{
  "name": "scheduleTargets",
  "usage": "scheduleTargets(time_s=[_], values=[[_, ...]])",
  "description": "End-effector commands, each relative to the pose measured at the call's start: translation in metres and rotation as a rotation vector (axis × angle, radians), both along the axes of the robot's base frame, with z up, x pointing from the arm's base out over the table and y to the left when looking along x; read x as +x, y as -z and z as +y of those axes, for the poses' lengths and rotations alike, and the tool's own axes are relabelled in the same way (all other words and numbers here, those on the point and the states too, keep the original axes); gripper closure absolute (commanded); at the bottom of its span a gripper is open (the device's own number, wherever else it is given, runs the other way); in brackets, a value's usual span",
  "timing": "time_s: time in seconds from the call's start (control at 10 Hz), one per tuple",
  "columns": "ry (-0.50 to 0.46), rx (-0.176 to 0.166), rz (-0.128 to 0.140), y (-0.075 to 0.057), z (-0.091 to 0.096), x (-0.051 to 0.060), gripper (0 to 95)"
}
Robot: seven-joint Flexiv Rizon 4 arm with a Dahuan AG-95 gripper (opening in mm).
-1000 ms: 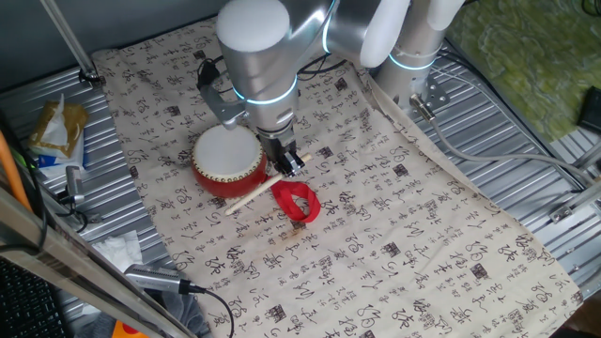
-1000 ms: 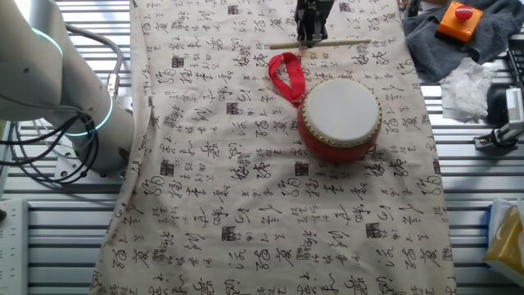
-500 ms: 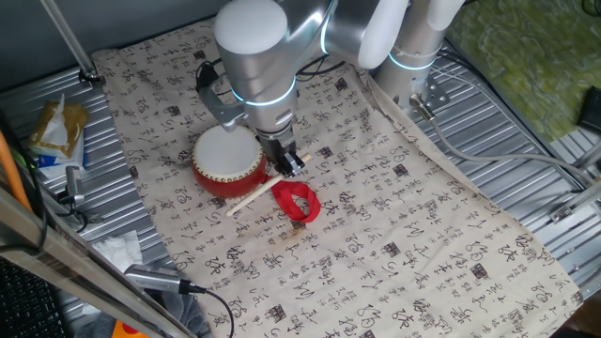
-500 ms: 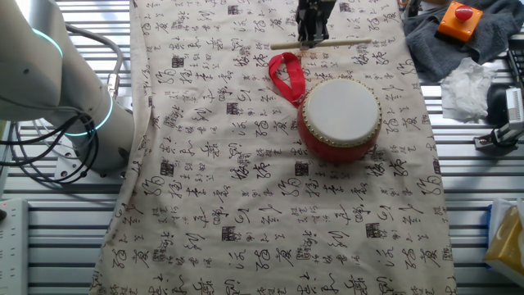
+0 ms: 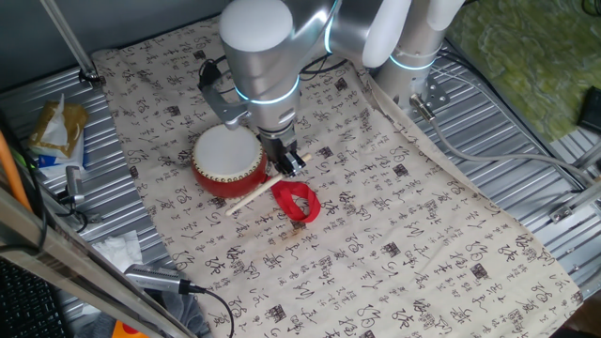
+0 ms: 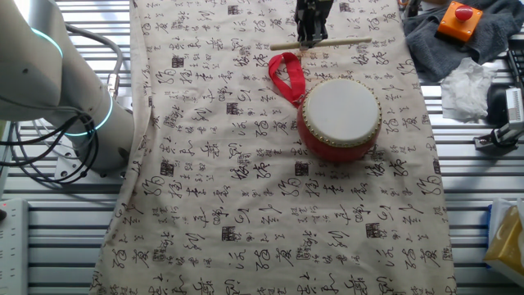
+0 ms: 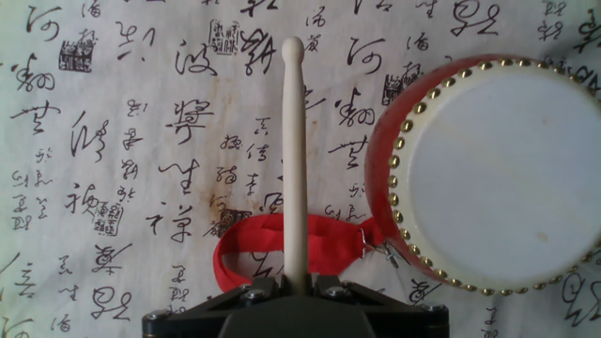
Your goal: Play the drum
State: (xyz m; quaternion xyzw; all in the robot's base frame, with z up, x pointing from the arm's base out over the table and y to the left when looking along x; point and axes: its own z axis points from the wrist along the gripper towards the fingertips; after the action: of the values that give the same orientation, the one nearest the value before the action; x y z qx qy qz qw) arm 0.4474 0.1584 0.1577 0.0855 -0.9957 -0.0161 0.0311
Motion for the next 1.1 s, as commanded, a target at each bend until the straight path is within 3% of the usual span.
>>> scheduleTargets(time_s=[0.1,1.1], values=[[-0.021,0.011,0.002,0.0000,0.0005,0.0008,95.0],[-0.061,0.013,-0.022,0.0000,0.0005,0.0008,95.0]])
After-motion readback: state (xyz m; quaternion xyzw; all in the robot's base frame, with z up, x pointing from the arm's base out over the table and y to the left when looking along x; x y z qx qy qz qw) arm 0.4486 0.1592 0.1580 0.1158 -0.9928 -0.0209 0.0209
